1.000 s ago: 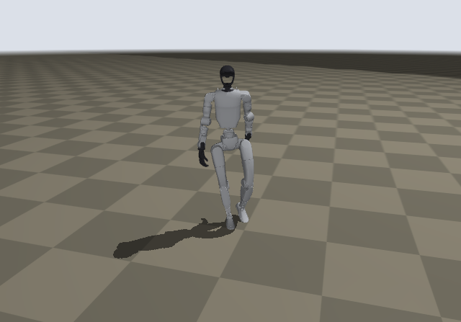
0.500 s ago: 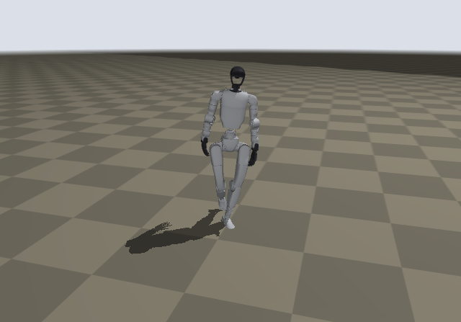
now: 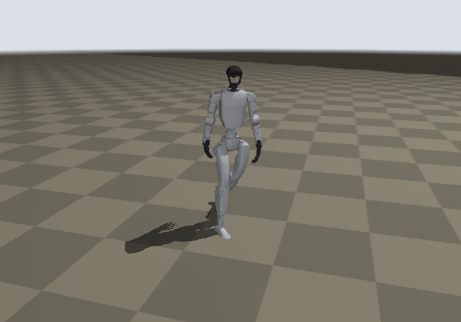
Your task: Walk run
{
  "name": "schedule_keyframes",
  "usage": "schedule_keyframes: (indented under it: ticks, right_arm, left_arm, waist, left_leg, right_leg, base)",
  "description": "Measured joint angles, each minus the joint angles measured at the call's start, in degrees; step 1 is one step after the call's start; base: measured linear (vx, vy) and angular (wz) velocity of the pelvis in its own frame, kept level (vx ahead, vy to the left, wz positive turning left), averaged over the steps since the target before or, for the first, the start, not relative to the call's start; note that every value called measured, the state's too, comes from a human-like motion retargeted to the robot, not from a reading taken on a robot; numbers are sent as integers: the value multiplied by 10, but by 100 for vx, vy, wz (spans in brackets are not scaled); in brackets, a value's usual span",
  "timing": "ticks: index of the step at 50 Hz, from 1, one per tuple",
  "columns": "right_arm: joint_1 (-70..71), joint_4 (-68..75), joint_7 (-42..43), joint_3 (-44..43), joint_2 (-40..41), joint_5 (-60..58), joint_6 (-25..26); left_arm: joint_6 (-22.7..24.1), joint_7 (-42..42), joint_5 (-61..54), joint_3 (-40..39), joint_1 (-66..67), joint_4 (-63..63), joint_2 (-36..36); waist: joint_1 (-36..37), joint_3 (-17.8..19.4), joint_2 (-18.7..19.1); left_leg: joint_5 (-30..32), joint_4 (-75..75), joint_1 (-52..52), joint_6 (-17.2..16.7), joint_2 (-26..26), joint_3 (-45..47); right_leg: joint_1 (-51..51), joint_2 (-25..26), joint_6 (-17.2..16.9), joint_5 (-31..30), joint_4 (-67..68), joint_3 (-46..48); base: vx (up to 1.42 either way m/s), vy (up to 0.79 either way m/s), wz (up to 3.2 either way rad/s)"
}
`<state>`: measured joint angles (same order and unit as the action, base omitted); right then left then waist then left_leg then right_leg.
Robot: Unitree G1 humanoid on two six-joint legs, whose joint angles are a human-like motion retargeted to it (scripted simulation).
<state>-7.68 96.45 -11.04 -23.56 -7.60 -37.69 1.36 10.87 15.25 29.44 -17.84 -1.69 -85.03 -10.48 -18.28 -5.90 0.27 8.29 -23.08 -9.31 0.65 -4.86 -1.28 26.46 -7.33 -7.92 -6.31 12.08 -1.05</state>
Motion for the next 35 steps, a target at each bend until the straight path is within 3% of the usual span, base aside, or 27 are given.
schedule_keyframes:
  ticks: [3, 5, 7, 12, 18, 23, 25, 27, 28, 30, 32, 33, 35]
  right_arm:
    - [27, 2, -17, 10, -17, 19, -1]
    - [55, 0, -25, 22, -30, 27, 10]
    - [80, -12, -15, 28, -43, 19, 16]
    - [120, -76, 7, 60, -85, 5, -8]
    - [161, -127, 31, 63, -136, 0, -15]
    - [182, -138, 41, 47, -149, -7, -4]
    - [180, -137, 42, 43, -143, 4, -4]
    - [168, -134, 38, 36, -130, 15, -12]
    - [158, -133, 34, 33, -121, 19, -18]
    - [131, -128, 19, 33, -98, 19, -35]
    - [100, -115, 14, 29, -77, 13, -52]
    - [90, -104, 19, 29, -67, 15, -54]
    - [75, -74, 21, 17, -53, 22, -52]
  left_arm:
    - [-51, -8, -11, -22, 35, -57, 11]
    - [-74, 9, -19, -41, 56, -85, 12]
    - [-84, 34, -20, -54, 84, -92, 19]
    - [-70, 47, -12, -63, 141, -90, 31]
    - [-51, -8, -2, -77, 173, -103, 28]
    - [-67, -9, -17, -113, 175, -124, 42]
    - [-82, 10, -15, -133, 174, -124, 51]
    - [-91, 37, -1, -154, 171, -124, 57]
    - [-94, 55, 8, -160, 170, -124, 57]
    - [-94, 94, 15, -164, 169, -124, 49]
    - [-101, 114, 12, -158, 157, -124, 37]
    - [-106, 113, 9, -155, 142, -124, 31]
    - [-102, 92, -3, -140, 100, -121, 15]
  waist:
    - [12, 4, -5]
    - [19, -2, -16]
    - [30, -1, -20]
    - [132, 16, -42]
    - [189, 34, -27]
    - [166, 39, -28]
    - [185, 40, -36]
    - [211, 32, -49]
    - [226, 26, -51]
    - [239, 4, -51]
    - [217, -8, -32]
    - [202, 1, -27]
    - [193, 14, -14]
  left_leg:
    - [136, -204, 96, -28, 25, 38]
    - [151, -276, 148, -14, 56, 91]
    - [85, -297, 191, 4, 52, 109]
    - [-43, -265, 319, 17, 18, 148]
    - [-100, 30, 384, 66, 30, 206]
    - [-160, 214, 367, 74, -21, 298]
    - [-148, 200, 349, 84, -13, 320]
    - [-142, 173, 335, 119, -4, 342]
    - [-115, 173, 333, 128, -5, 325]
    - [-121, 152, 324, 144, 6, 287]
    - [-146, 114, 328, 144, 6, 194]
    - [-160, 98, 311, 144, 6, 196]
    - [-175, 98, 262, 144, 15, 222]
  right_leg:
    - [-51, -10, 34, 35, -4, 51]
    - [-76, -31, 43, 51, -11, 102]
    - [-101, -7, 57, 65, -22, 65]
    - [-162, -5, 64, 79, -65, 94]
    - [-238, 50, 72, 127, -90, 142]
    - [-303, 71, 74, 137, -92, 212]
    - [-323, 68, 63, 110, -77, 209]
    - [-334, 52, 42, 46, -50, 203]
    - [-339, 47, 33, -3, -33, 205]
    - [-336, 44, 36, -127, 16, 200]
    - [-289, 64, 63, -219, 135, 157]
    - [-264, 49, 96, -232, 228, 180]
    - [-221, 62, 111, -237, 340, 168]
  base:
    - [93, -39, 64]
    - [85, -30, 67]
    - [90, -21, 49]
    - [74, -13, -40]
    - [76, -12, 48]
    - [98, -6, 104]
    - [91, -2, -22]
    - [106, 5, -64]
    - [109, 4, -67]
    - [125, 7, -23]
    - [128, 28, 112]
    - [92, 18, 165]
    - [71, 8, 175]
